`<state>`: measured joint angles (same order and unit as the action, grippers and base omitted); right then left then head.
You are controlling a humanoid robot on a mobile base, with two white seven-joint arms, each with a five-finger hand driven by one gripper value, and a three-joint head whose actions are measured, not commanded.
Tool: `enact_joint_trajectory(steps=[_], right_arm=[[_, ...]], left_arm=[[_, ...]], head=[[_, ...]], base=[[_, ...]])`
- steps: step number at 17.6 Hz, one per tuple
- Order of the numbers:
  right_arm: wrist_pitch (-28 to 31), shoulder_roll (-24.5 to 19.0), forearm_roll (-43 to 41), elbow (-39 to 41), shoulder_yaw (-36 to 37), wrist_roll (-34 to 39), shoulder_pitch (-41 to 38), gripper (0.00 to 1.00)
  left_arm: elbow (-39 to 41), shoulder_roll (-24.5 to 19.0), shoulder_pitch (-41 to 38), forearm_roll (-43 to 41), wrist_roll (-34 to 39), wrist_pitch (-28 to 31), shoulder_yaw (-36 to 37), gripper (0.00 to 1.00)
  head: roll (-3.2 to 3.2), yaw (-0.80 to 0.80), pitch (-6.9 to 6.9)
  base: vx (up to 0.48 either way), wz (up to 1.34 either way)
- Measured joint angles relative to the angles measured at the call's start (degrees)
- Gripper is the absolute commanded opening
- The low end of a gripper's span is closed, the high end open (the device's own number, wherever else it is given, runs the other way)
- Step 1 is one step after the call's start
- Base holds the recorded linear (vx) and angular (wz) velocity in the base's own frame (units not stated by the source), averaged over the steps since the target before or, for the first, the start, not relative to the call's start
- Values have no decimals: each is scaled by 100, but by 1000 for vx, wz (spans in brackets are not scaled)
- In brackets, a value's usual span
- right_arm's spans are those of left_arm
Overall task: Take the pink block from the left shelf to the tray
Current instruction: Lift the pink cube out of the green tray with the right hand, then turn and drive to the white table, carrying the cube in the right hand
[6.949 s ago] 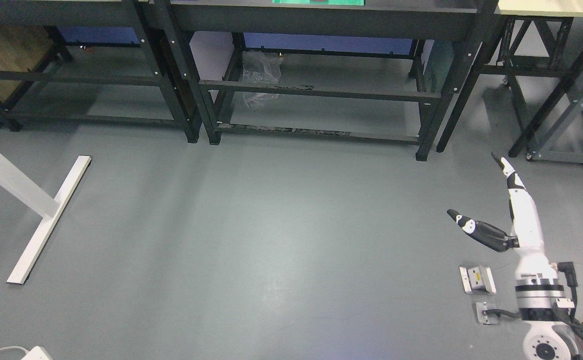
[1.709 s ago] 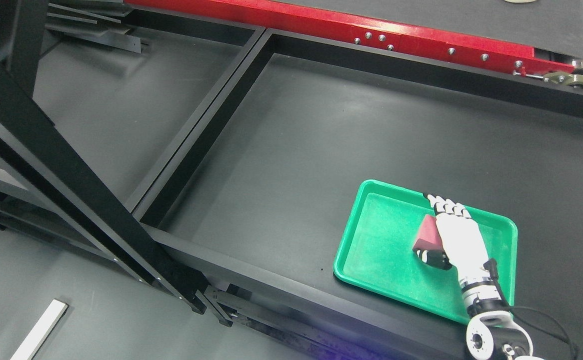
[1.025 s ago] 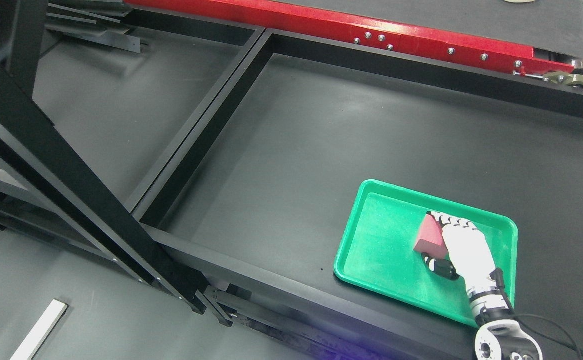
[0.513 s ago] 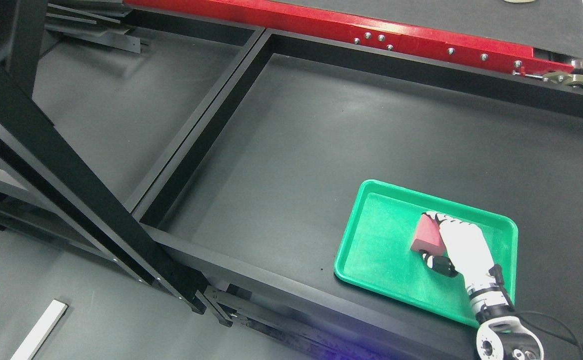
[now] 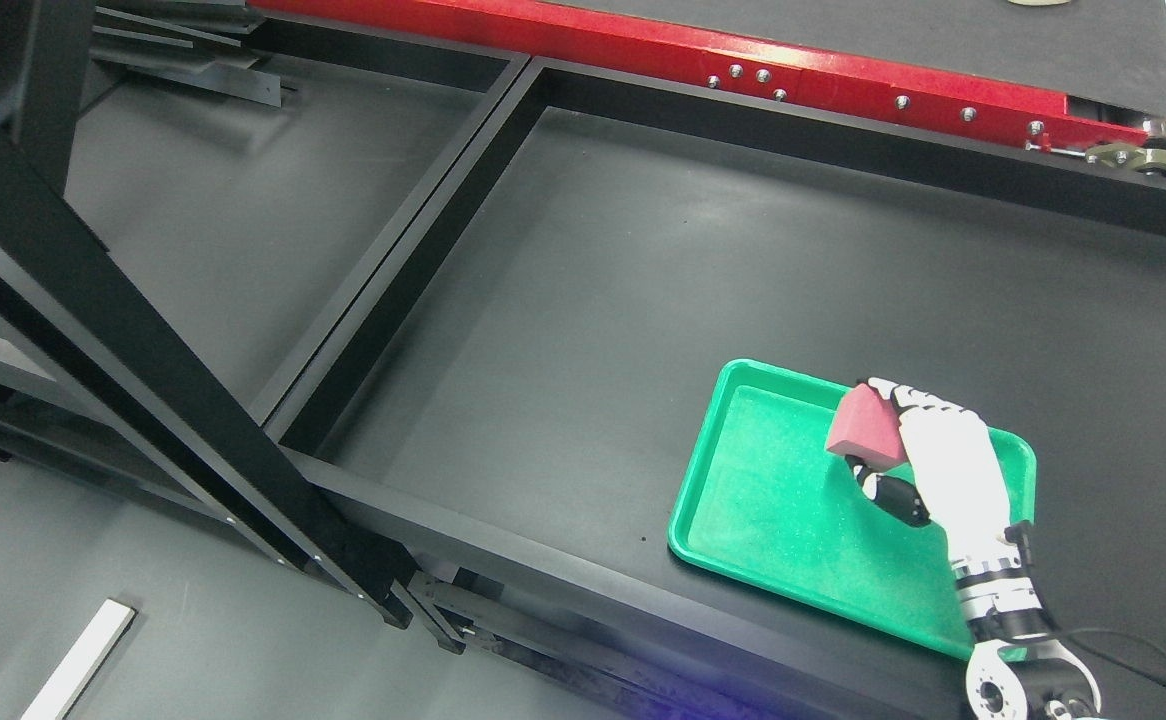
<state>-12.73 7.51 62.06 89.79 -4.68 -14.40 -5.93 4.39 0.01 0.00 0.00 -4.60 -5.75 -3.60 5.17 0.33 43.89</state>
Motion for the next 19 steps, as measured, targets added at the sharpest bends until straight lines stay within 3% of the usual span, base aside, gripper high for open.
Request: enact_joint_trajectory(steps=[7,19], right_arm=[[-68,-14,-256,238,248,-934,-132,1],[-128,-33,-367,405,400,-1030,-342,2]], left_arm=[[0,0,0,0,0,0,0,100],[0,0,0,0,0,0,0,100]], head=[[0,0,0],[0,0,0]], base=[[0,0],[-11,56]])
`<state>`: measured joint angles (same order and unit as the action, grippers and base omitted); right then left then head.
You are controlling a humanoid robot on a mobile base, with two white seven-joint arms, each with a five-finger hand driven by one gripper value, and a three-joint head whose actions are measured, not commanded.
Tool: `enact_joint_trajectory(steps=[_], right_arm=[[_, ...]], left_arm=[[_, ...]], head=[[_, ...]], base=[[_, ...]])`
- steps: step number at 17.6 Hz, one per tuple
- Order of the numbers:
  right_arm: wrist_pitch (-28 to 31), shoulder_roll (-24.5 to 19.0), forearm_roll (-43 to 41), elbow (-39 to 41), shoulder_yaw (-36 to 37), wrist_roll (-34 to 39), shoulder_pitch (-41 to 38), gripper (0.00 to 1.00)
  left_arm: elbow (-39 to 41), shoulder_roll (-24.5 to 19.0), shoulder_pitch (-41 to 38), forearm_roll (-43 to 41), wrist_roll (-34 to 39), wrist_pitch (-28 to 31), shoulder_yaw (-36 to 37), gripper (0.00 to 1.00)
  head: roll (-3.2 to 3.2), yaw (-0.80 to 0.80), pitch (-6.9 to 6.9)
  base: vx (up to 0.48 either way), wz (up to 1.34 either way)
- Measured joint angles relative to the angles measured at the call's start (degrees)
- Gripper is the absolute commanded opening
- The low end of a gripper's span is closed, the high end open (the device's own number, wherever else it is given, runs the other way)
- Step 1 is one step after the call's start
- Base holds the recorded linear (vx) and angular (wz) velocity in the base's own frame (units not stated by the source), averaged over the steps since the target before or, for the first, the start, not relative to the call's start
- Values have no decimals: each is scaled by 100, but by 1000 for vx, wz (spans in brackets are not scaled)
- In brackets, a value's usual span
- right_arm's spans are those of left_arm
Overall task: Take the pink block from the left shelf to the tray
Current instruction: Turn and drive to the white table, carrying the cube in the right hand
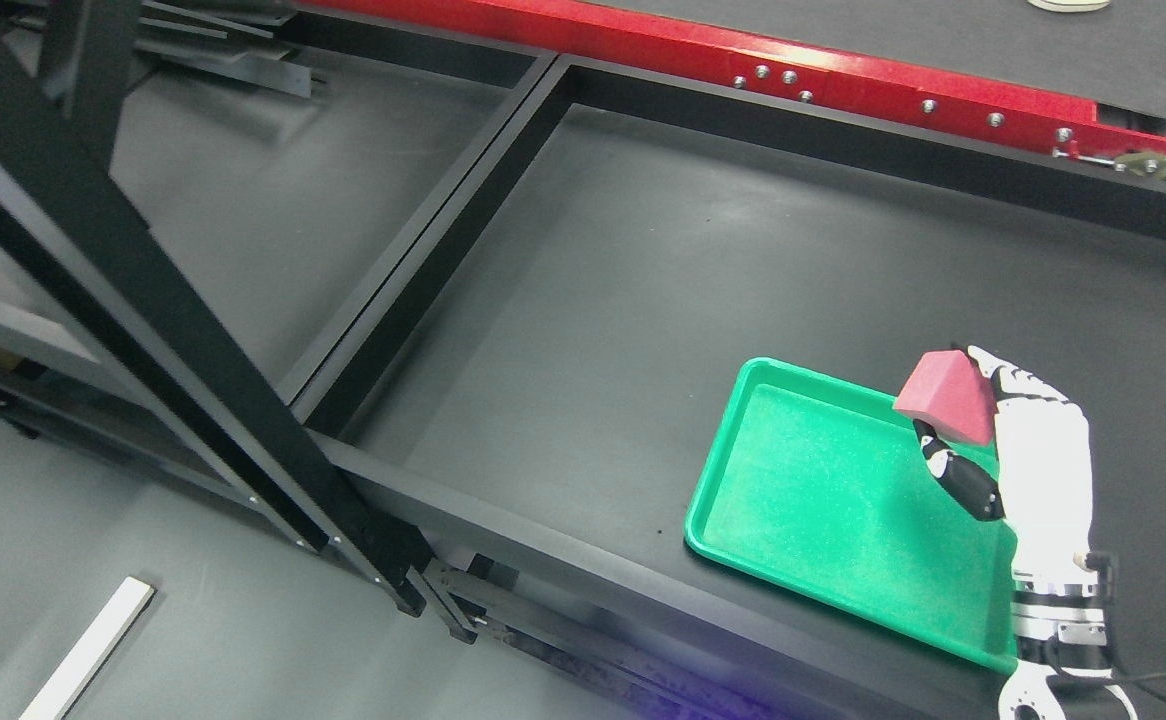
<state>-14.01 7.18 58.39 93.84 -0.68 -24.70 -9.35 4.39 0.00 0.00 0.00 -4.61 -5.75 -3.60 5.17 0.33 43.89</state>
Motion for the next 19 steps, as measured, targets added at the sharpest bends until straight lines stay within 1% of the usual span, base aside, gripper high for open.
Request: enact_joint_trajectory(steps=[8,19], right_arm=[[-1,-7,-13,42,39,-1,-96,2],[-2,-40,-156,59,59,-2,-183,1]], left_arm=[[0,-1,0,0,0,0,0,100],[0,-1,0,0,0,0,0,100]], head=[[0,0,0],[0,0,1]], base=[[-58,427],[-111,806]])
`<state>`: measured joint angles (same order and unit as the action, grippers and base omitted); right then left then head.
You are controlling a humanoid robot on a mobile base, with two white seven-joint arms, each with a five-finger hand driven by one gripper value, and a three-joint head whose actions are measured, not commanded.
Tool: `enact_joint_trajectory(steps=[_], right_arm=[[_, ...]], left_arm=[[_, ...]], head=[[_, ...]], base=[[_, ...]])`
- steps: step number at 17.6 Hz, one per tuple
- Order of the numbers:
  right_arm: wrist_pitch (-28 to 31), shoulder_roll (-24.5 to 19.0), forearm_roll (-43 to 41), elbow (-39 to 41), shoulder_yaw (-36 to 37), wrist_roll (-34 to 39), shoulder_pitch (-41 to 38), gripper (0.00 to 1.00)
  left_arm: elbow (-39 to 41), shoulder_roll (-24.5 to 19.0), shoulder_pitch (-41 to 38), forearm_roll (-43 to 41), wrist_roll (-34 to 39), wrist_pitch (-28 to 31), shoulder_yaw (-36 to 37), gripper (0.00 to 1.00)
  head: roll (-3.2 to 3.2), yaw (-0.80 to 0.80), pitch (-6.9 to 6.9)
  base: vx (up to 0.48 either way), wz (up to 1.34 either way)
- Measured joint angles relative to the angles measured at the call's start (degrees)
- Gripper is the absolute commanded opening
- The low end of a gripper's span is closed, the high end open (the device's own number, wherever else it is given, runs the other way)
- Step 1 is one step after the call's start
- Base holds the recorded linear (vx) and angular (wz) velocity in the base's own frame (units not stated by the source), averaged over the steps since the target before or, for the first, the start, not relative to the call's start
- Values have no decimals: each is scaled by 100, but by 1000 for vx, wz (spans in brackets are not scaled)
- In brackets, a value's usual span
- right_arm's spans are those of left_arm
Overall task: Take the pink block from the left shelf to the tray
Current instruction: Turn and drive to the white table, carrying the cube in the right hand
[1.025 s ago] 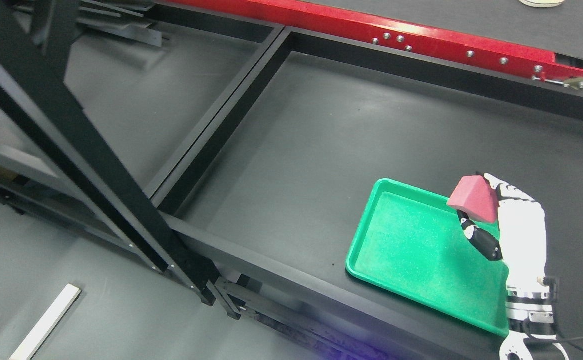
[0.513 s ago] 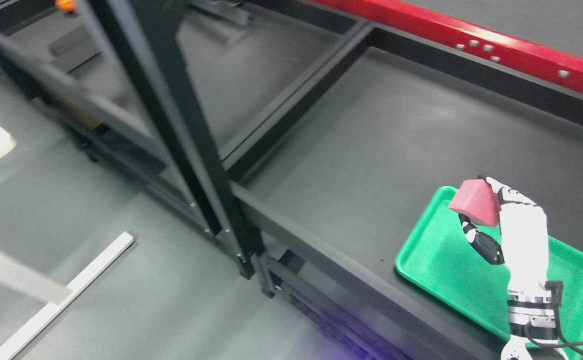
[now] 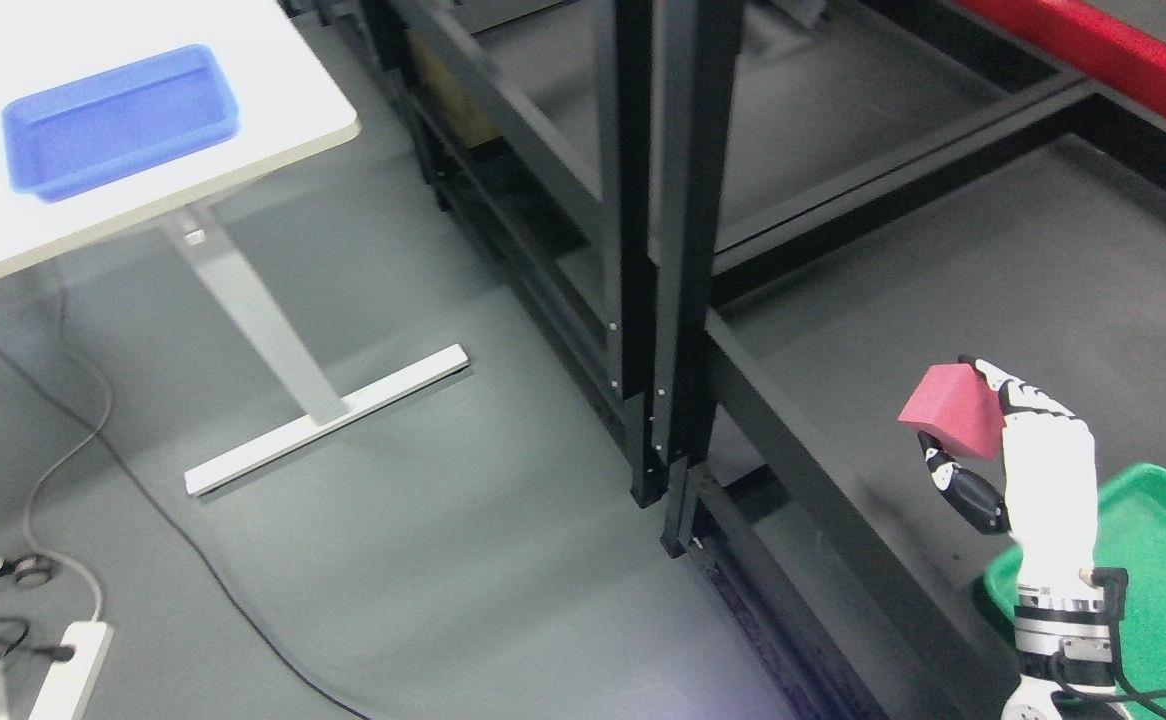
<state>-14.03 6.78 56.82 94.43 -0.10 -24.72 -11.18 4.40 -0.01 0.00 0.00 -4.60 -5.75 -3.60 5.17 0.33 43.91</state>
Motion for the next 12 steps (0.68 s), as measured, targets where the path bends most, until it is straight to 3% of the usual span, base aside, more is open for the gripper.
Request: enact_joint_trajectory(steps=[7,12], right_arm=[[-11,-16,-63,-32,-23,4,-18,2],[24,-45,-78,-58,-152,43,-22,2]], left_arm=[[0,0,-1,0,0,0,0,100],[0,0,-1,0,0,0,0,100]], head=[[0,0,0],[0,0,0]], base=[[-111,789],[-68,447]])
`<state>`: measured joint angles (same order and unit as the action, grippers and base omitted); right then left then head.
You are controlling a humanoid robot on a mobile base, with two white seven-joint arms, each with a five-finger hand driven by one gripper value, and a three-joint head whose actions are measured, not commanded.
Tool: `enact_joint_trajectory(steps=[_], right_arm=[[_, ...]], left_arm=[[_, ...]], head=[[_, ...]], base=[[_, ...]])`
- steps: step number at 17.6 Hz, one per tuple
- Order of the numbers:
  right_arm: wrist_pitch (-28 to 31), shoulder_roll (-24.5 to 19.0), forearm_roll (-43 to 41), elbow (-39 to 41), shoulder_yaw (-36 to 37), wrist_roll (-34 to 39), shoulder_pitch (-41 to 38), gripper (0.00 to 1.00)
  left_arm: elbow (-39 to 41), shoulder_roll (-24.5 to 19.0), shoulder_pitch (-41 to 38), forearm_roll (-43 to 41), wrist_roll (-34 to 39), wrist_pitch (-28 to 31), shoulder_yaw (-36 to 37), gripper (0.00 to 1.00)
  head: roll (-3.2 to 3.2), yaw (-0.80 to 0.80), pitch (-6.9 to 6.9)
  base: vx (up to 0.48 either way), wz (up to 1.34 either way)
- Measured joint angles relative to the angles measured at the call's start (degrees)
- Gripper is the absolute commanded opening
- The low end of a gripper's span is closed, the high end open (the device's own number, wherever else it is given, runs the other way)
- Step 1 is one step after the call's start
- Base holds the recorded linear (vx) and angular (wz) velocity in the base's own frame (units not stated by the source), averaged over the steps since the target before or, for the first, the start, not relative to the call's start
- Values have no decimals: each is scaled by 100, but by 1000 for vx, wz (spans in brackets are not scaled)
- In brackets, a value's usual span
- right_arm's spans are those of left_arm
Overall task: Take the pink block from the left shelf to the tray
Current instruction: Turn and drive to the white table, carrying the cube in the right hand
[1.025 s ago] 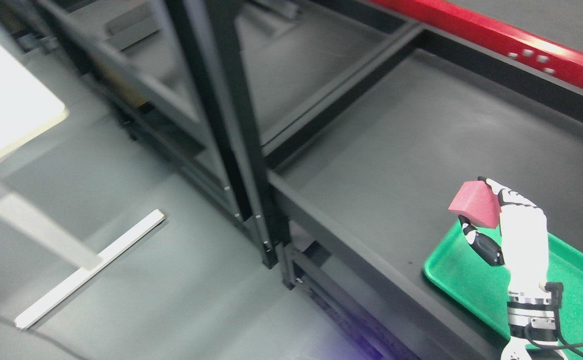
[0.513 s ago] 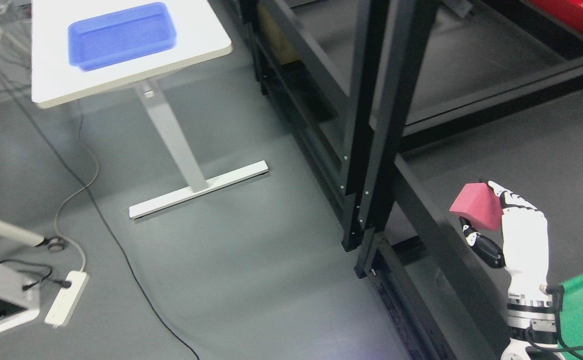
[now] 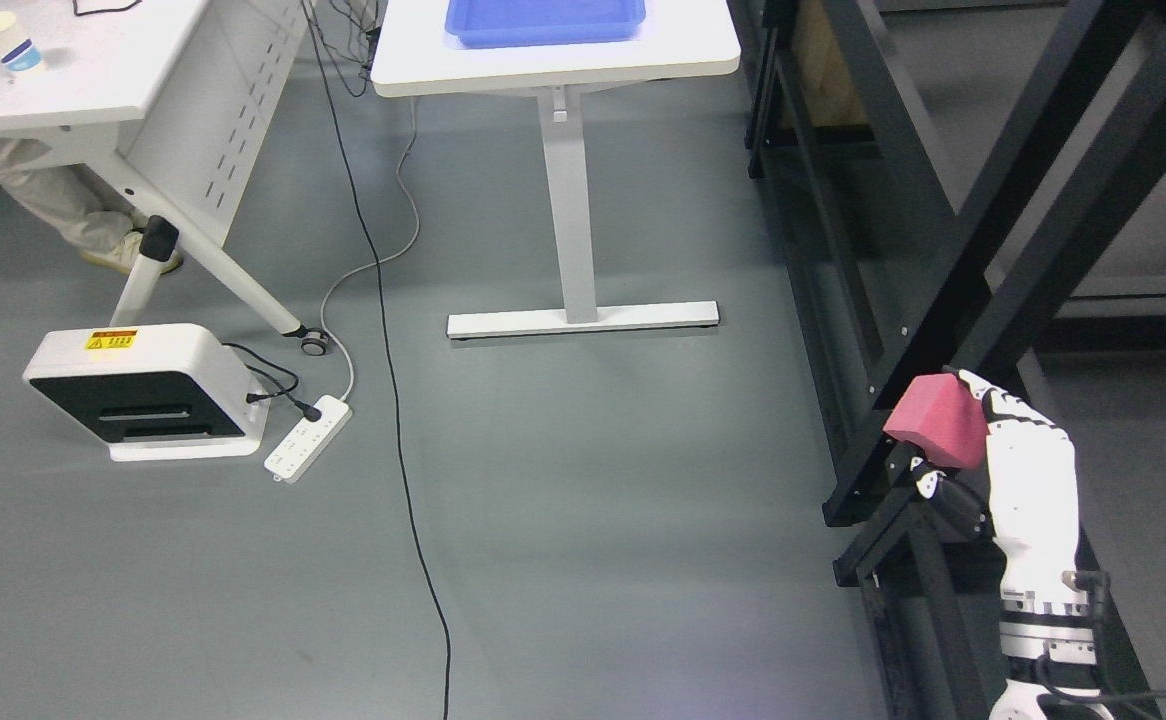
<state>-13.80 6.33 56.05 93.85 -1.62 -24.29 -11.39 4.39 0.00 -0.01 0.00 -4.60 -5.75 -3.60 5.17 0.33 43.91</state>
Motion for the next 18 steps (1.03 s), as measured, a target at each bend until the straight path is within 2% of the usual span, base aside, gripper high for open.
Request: enact_joint_trajectory(steps=[9,18], right_arm=[[10,-30,-9,-21,-97,24,24,2],[23,-40,-14,-28,-139,32,19,2]], left_arm=[[1,0,3,0,0,0,0,100],[0,0,0,0,0,0,0,100]], head=[[0,0,0],[0,0,0]], base=[[5,64],[141,353]])
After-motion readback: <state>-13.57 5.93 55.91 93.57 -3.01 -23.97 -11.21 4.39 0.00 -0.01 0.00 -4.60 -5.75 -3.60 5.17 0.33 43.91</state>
